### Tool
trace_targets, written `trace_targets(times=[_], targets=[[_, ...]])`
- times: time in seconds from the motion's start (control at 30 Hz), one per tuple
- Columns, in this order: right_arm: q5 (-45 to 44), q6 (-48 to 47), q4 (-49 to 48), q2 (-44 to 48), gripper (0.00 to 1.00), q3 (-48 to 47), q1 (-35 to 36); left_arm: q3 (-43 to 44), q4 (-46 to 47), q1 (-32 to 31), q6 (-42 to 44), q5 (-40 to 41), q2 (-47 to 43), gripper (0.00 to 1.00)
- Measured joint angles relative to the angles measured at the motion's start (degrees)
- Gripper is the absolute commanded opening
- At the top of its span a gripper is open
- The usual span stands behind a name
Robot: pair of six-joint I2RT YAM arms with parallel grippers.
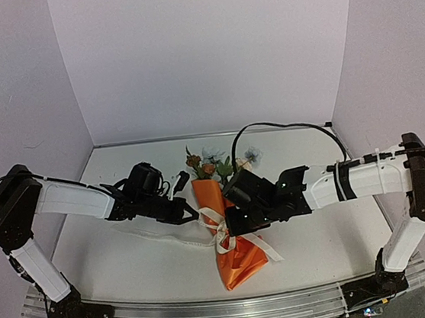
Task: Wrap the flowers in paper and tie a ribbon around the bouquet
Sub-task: Tie the half-tied ribbon around the folded bouquet.
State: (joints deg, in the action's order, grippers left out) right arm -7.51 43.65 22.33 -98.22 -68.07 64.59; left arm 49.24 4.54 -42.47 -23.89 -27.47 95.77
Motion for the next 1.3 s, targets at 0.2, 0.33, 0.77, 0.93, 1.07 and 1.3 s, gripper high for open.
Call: trace_targets(times=[0.2,0.33,0.77,0.93,1.07,1.3], targets=[[-0.27,-0.28,2.04,0.1,0.02,0.07,-0.08,0.92,-0.02,-1.67,0.04,-0.44,1.93,0.0],[-1.32,-0.34,3.66,1.07,0.05,1.02,-0.22,3.38,0.07,-2.82,-0.03,-0.82,4.45,0.0],[-4.16,-1.5,9.93,5.03,0.34,1.8,-0.34,7.52,0.03,-4.11,-0.6,-0.91,8.25,0.0],[-4.74,-2.87,12.2,6.93,0.44,1.74,-0.22,7.75,0.02,-4.17,-0.62,-0.91,8.58,0.0],[-5.0,-5.3,14.47,7.8,0.46,-0.73,1.09,7.75,0.02,-4.17,-0.62,-0.92,8.61,0.0],[-3.24,-10.79,15.88,3.15,0.45,-9.31,5.46,7.75,0.02,-4.17,-0.6,-0.93,8.67,0.0]])
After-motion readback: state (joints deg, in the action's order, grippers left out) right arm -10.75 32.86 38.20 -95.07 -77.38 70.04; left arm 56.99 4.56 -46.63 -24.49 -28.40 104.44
